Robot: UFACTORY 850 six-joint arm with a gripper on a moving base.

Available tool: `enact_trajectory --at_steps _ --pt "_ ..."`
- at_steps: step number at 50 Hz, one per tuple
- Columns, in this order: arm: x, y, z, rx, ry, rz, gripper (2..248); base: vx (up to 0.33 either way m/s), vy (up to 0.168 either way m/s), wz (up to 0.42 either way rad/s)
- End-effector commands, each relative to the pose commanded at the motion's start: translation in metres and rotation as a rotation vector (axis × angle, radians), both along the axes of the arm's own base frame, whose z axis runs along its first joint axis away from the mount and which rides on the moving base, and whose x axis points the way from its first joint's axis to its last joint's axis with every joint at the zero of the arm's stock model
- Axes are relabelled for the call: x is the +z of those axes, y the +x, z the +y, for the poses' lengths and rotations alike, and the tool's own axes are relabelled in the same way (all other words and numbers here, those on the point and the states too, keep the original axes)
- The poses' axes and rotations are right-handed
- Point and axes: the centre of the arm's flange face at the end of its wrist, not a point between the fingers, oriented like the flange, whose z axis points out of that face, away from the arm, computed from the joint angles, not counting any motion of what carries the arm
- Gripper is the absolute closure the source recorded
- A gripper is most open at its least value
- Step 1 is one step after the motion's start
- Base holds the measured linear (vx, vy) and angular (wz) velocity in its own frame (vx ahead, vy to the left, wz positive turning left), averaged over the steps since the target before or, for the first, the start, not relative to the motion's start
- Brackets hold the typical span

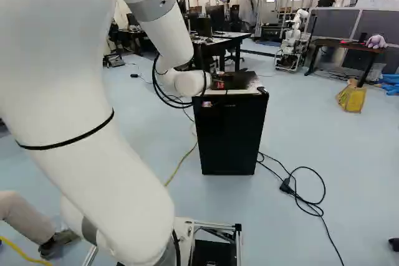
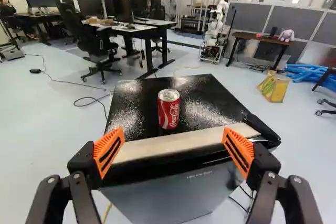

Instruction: Grab a drink from the fridge

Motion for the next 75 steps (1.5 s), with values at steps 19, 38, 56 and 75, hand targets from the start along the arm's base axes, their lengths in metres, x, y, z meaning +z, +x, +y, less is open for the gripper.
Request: enact_trajectory --at_steps 19,38,56,75 --pt "-0.016 0.01 -0.002 -0.004 0.005 -0.009 3 0.0 0.0 0.0" --pt "-0.038 0.034 -0.003 0.004 0.013 0.026 3 0.0 0.0 0.0" --pt "-0.059 0.057 -0.005 0.01 0.019 0.054 3 0.0 0.0 0.0" --pt "-0.069 0.078 -0.007 0.017 0.015 0.031 3 0.0 0.0 0.0"
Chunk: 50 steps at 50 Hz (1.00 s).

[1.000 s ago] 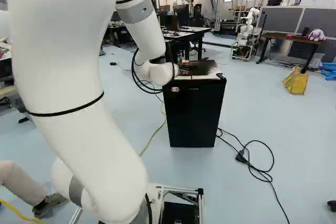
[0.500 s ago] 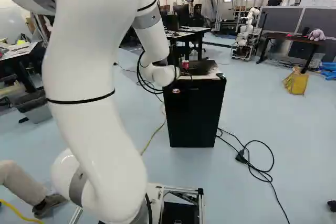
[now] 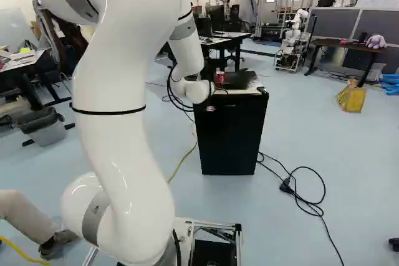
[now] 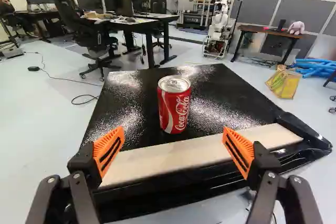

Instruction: Grab a drink from the fridge

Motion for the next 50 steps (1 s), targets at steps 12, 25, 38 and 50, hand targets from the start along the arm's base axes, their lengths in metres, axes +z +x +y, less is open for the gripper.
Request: enact_trajectory --at_steps 12,25,38,50 --pt "0.0 0.012 -0.001 0.004 -0.004 -0.023 3 0.0 0.0 0.0" --pt "-0.001 0.024 -0.002 0.006 -0.006 -0.031 3 0.0 0.0 0.0" --pt "-0.003 0.036 -0.005 0.005 -0.007 -0.038 3 0.0 0.0 0.0" --pt "-0.005 0.046 -0.008 0.004 -0.009 -0.045 3 0.0 0.0 0.0"
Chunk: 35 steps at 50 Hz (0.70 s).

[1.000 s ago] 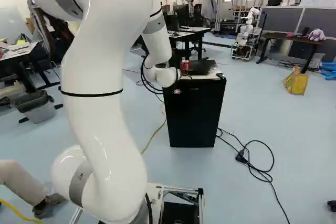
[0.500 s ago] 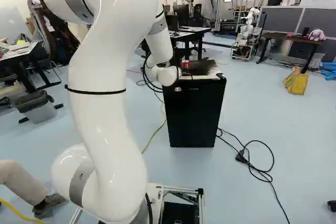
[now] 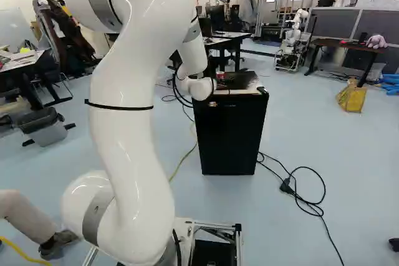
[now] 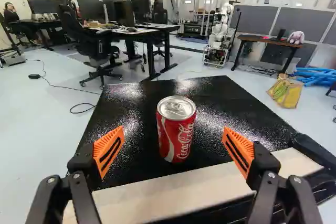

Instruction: Grab a drink from the fridge

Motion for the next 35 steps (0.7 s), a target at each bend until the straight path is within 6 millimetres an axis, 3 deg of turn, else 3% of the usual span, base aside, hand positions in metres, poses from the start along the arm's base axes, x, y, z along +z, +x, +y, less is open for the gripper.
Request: enact_trajectory --at_steps 35 --pt "-0.0012 0.0083 -0.0021 -0.001 -0.001 -0.006 3 0.0 0.0 0.0"
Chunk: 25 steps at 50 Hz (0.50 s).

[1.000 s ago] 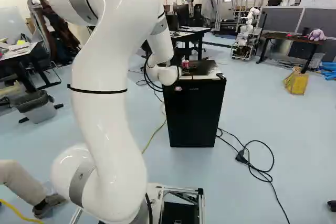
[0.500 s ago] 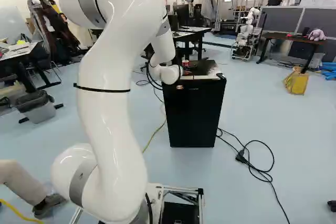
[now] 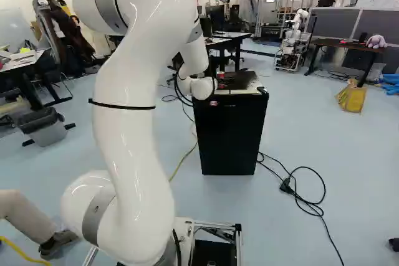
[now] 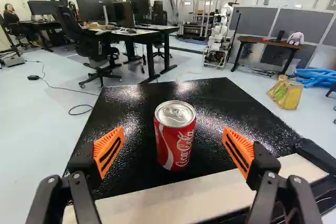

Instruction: Grab a drink from the fridge

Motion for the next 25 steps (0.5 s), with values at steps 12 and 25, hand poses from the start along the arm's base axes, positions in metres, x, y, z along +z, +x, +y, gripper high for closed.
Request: enact_trajectory --at_steps 12,25 --pt "0.0 0.0 0.0 0.0 0.0 0.0 42 0.0 0.0 0.0" --pt "0.0 0.0 0.0 0.0 0.0 0.0 153 0.0 0.0 0.0"
